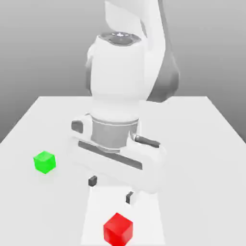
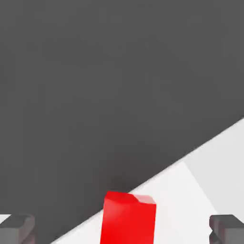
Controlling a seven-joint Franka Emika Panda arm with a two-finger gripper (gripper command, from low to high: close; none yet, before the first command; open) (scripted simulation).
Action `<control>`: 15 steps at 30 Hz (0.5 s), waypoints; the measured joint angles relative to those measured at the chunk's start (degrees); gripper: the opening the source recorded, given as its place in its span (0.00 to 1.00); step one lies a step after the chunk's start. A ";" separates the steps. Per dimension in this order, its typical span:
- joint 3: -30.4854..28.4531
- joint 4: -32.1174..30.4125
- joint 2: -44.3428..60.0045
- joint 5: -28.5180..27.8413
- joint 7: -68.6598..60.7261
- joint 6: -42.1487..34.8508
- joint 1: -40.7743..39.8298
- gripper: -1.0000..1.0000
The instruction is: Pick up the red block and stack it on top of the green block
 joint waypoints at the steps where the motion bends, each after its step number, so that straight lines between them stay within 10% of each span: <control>1: 0.13 -0.33 1.89 0.90 0.59 0.83 -0.02 0.50; 6: -2.01 0.76 12.13 -1.11 3.28 8.66 1.62 0.50; 7: -2.42 0.95 13.44 -1.53 3.61 9.73 1.95 0.00; 15: -1.92 0.71 11.96 -1.04 3.27 8.62 1.56 0.00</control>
